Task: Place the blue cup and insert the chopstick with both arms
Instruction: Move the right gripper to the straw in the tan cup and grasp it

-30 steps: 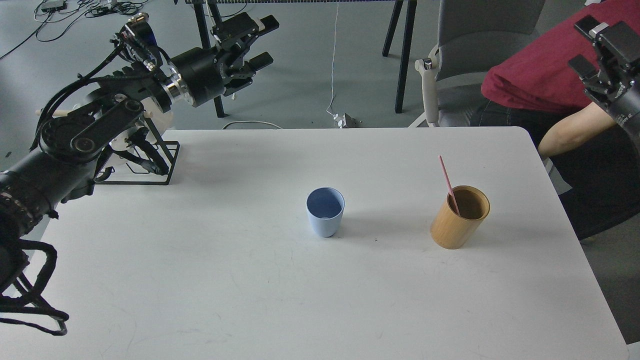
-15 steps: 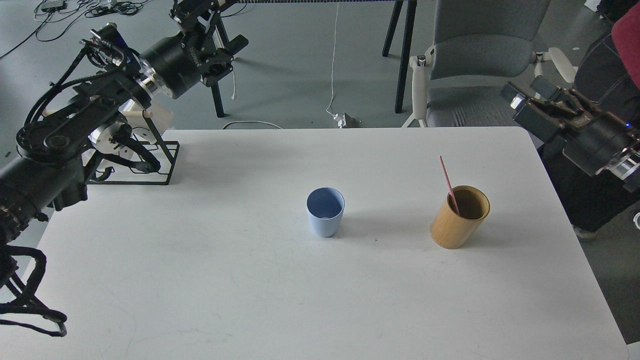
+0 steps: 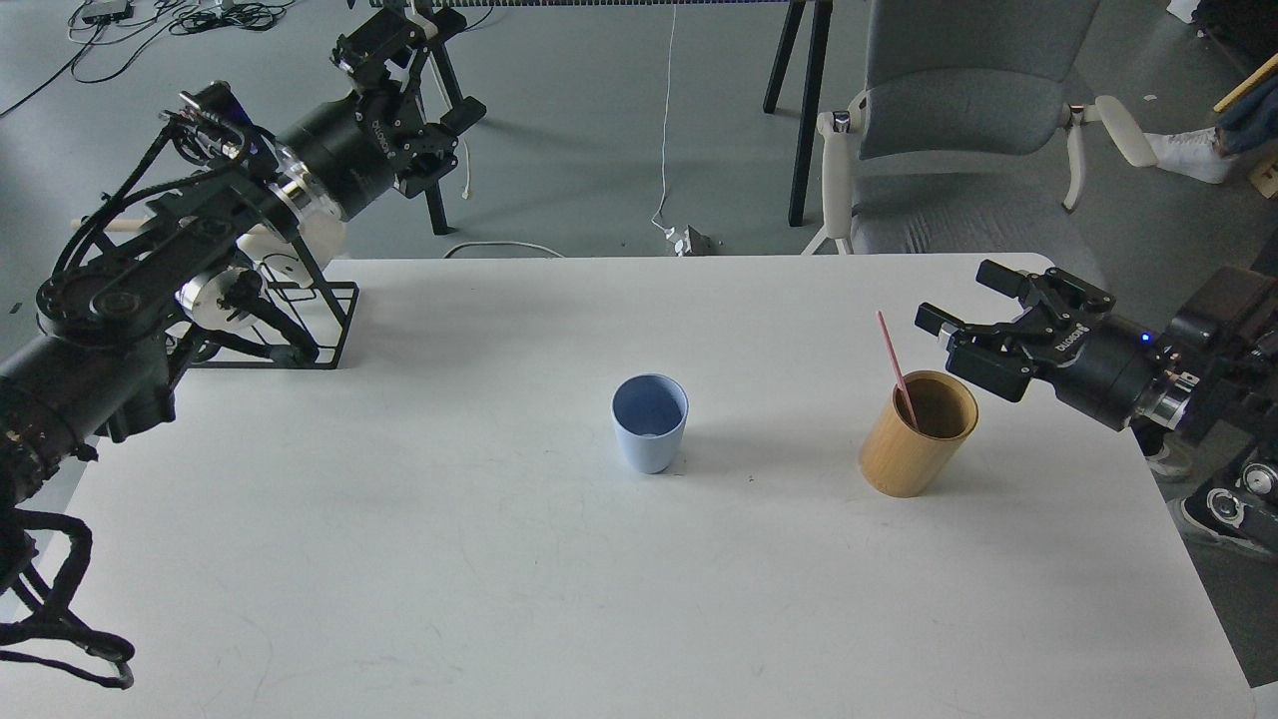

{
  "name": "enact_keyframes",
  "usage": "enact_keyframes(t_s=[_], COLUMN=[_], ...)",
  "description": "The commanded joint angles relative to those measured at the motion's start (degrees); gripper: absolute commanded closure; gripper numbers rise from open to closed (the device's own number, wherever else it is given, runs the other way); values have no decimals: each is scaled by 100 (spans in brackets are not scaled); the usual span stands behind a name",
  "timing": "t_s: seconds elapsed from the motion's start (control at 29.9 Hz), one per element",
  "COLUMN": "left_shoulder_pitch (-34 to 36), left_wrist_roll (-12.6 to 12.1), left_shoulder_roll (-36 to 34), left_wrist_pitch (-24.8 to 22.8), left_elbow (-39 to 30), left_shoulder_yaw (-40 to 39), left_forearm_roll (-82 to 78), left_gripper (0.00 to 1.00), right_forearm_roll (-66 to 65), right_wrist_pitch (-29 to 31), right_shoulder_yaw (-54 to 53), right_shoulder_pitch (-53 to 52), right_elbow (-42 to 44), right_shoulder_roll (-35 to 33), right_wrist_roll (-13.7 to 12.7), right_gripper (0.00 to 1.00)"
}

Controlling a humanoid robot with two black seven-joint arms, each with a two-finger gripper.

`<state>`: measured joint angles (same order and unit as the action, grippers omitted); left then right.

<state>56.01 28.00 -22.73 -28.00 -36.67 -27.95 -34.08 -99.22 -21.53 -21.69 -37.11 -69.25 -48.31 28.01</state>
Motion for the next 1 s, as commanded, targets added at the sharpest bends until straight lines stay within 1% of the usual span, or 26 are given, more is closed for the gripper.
enact_keyframes(t_s=[0.0, 0.17, 0.37, 0.47, 0.7, 0.97], left_shoulder_pitch=[-3, -3, -55, -64, -99, -99], left_wrist_roll=[0, 0, 0, 0, 0, 0], left_shoulder_roll=[5, 5, 5, 5, 5, 14], left_wrist_pitch=[0, 0, 0, 0, 0, 0], left_elbow=[2, 2, 55, 55, 99, 134], left_shoulder_yaw=[-8, -8, -8, -8, -8, -8], left_forearm_roll=[7, 7, 7, 7, 7, 7], left_gripper=[4, 4, 3, 3, 3, 3], right_forearm_roll=[-141, -150, -150, -150, -150, -150], right_wrist_pitch=[0, -18, -202, -202, -211, -316], right_shoulder_yaw=[208, 788, 1026, 1088, 1237, 1263], right_shoulder_pitch=[-138, -410, -490, -490, -507, -455], right_elbow=[201, 526, 1080, 1238, 1362, 1371], right_shoulder_roll=[304, 568, 1139, 1350, 1509, 1421], right_wrist_roll=[-1, -1, -1, -1, -1, -1], right_gripper=[2, 3, 6, 10, 34, 37])
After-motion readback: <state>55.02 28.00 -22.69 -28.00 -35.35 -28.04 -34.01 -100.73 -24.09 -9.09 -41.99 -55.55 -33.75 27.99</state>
